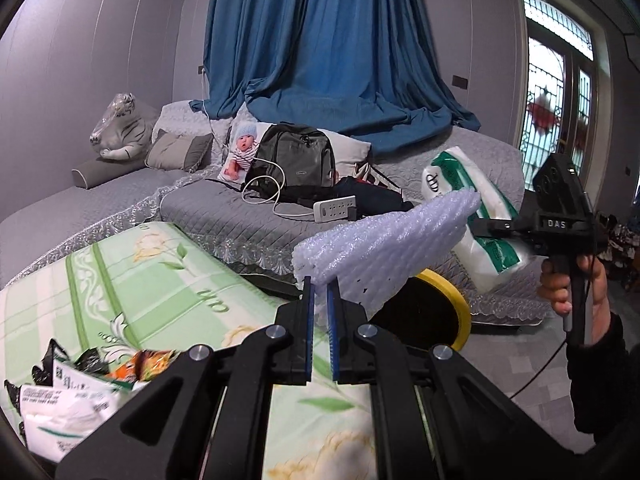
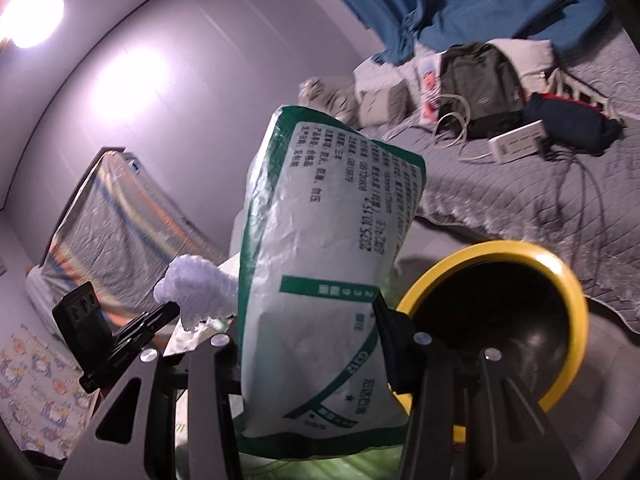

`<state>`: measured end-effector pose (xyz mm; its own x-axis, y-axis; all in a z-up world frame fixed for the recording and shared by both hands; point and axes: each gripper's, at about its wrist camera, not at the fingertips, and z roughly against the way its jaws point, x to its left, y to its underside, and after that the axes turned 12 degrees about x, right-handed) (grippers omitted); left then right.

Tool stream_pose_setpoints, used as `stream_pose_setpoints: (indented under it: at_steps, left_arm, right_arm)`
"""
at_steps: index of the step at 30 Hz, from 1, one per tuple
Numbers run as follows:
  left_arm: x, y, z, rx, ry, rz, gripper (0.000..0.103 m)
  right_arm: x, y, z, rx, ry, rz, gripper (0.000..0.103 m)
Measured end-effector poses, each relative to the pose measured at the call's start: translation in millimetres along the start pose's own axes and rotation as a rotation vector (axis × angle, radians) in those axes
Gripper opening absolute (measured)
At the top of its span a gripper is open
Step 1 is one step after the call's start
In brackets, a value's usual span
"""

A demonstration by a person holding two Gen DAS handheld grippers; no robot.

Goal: Collect trash
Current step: 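Carry the foam net and the bag over the yellow-rimmed bin with both grippers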

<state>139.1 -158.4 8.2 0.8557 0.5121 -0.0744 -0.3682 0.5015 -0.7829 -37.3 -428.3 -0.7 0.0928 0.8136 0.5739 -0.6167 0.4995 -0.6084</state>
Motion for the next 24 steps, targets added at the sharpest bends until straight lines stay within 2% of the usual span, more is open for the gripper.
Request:
stream_pose_setpoints:
  at_steps: [5,8,12,21,24]
  left_arm:
    - [-8,-18,-25,0.001,-0.004,0.031,0.006]
    - [-11,-30,-43,0.011,0.018,0.052,0.006]
    - [-24,-39,-64,0.017,0.002,0.043,0.006]
    - [-48,-45,-111,0.056,-0.060,0.048,0.006]
    - [-52,-46,-126,0.083,-0.060,0.054,0.006]
  right_arm:
    - [-20,-5,14,-0.068,0.112,-0.043,0.043]
    - [-38,-7,15,-0.075,0.129,-0.077,0.043]
    - [-59,-7,10,-0.075,0.174,-0.107,0.043]
    - [-100,3,-11,-0.042,0.216,-0.179,0.043]
    - [-112,7,-19,-0.028,0.218,-0.208,0.043]
